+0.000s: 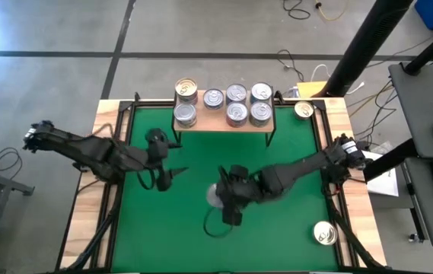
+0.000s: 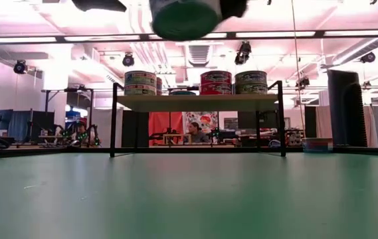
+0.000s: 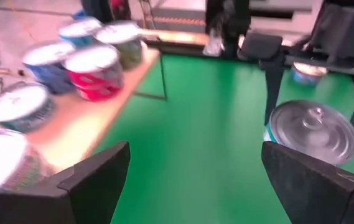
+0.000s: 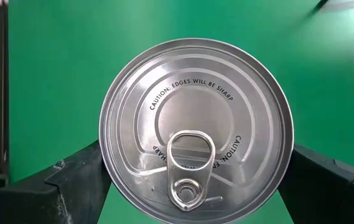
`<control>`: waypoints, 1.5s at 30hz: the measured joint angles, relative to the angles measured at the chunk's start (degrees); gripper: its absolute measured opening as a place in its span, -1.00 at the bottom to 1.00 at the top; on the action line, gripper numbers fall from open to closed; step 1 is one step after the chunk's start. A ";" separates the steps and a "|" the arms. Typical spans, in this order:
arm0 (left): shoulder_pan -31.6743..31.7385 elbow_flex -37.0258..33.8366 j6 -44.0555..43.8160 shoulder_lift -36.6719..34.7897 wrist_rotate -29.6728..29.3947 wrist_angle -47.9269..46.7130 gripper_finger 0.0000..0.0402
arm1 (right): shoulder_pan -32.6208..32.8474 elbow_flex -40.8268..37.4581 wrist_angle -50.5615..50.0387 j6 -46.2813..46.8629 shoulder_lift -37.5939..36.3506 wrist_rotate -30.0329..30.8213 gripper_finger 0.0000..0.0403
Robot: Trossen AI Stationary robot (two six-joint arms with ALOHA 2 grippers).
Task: Stack canned seafood by type on shelf
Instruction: Stack the green blue tuna can on top of the green blue tuna can on the shelf
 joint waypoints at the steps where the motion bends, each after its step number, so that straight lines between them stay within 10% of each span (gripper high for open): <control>1: 1.19 0.01 0.94 -1.26 0.32 -0.04 0.74 | -1.42 1.12 -0.17 -1.64 0.00 -0.59 0.84; 7: 13.53 0.07 9.01 -6.32 1.54 2.80 0.74 | -11.49 8.78 -1.51 -16.03 0.00 -1.95 0.84; 19: 50.60 0.08 10.75 0.39 37.49 19.12 0.74 | -36.33 15.57 -0.75 -40.87 0.10 -13.84 0.83; 29: 58.69 3.82 10.66 9.17 39.61 23.04 0.74 | -49.45 16.71 4.34 -46.44 3.87 -25.23 0.83; 45: 66.05 27.50 21.95 27.57 49.15 14.98 0.74 | -53.16 26.00 4.03 -45.34 15.15 -25.67 0.83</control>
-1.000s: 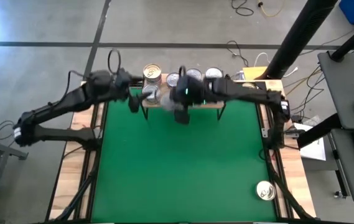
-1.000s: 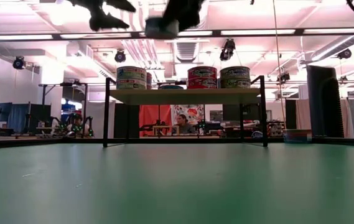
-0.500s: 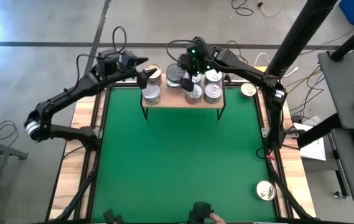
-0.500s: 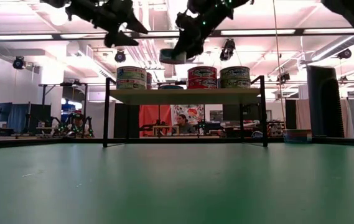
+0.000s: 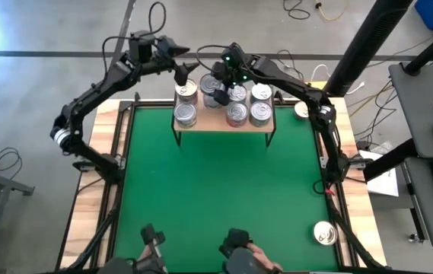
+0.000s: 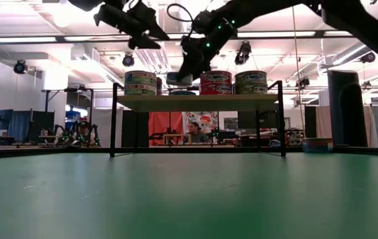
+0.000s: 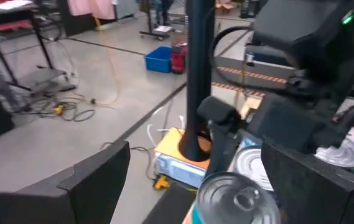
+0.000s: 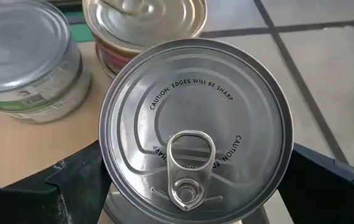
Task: Stack canned seafood by type on shelf
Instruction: Stack the green blue tuna can on top of the green blue tuna can on the shelf
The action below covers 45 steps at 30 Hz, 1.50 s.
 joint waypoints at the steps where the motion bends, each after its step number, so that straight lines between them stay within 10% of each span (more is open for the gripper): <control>1: 0.05 0.45 0.00 0.49 0.78 -0.15 0.74 | -0.11 0.44 -0.40 -0.02 0.52 -0.03 0.83; 35: -3.86 0.90 2.34 6.45 1.62 -0.04 0.71 | -0.21 2.43 -9.89 3.21 3.08 -1.90 0.84; 45: -3.40 0.85 2.89 8.49 3.76 -4.39 0.03 | 0.14 2.39 -9.85 3.91 3.05 -1.81 0.84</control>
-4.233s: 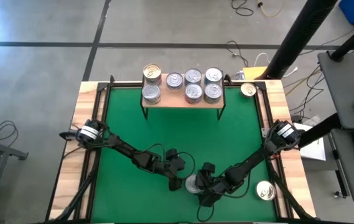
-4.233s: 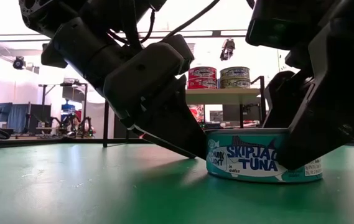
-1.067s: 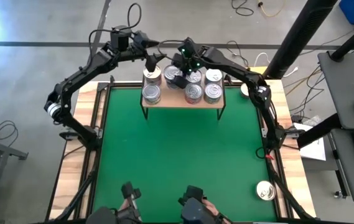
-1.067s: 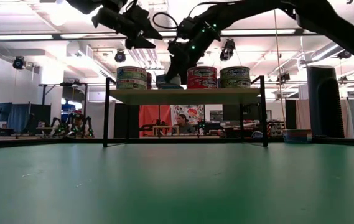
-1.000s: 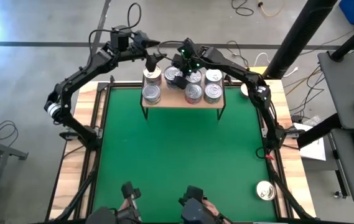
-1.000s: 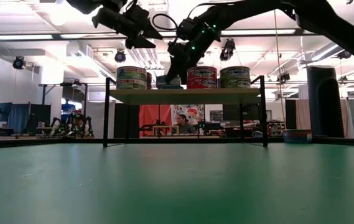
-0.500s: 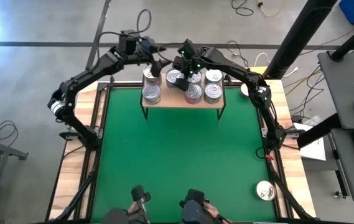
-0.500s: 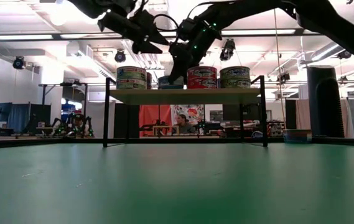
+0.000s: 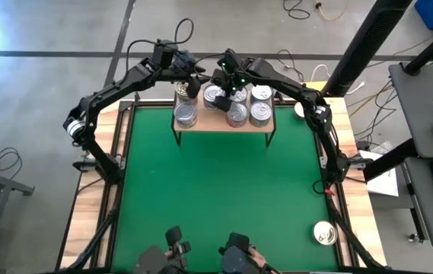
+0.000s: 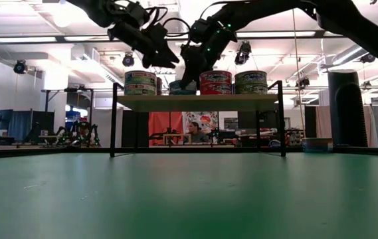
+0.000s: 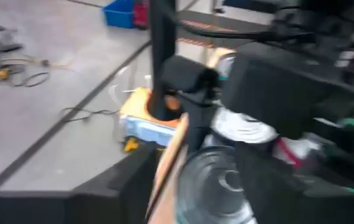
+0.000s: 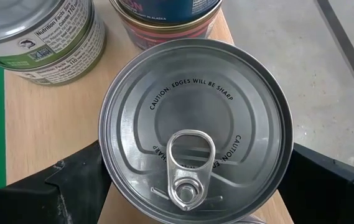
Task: Stack canned seafood by type on shelf
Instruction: Stack the green blue tuna can on top of the green blue tuna can on the shelf
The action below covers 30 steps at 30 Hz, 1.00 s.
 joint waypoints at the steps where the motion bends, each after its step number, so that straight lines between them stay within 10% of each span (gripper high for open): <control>1: 0.02 0.00 0.09 0.02 1.71 -0.14 -0.09 | 0.03 -0.01 0.03 0.03 0.00 0.00 0.84; 8: -0.16 0.01 2.45 0.32 5.45 -0.01 -0.94 | 0.13 -0.03 0.21 0.39 0.02 0.04 0.84; 30: -2.63 -0.03 4.99 3.80 5.76 -4.95 -1.00 | 0.28 -0.10 1.63 2.80 0.22 0.20 0.84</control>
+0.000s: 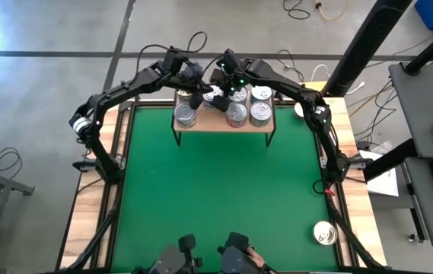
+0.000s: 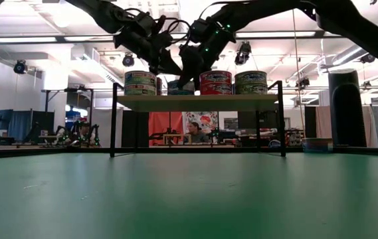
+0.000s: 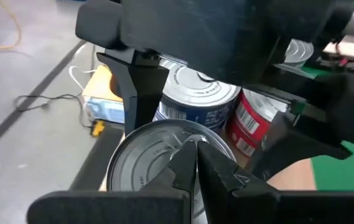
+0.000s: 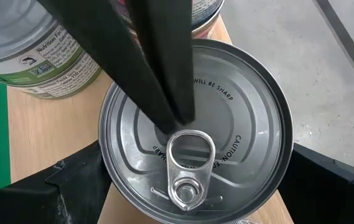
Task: Stack canned seafood by type on shelf
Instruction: Stack the green blue tuna can on top of the green blue tuna can on the shelf
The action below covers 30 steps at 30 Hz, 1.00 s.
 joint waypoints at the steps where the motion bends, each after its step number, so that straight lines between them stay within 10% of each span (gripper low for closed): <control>1: -0.26 -0.20 0.54 0.00 -0.69 0.33 -1.00 | 0.00 0.00 0.00 -0.02 0.00 0.00 0.84; 30: -1.63 -3.43 -0.14 -0.22 -6.01 -1.68 -1.00 | -0.02 0.00 -1.57 -2.69 0.01 0.04 0.98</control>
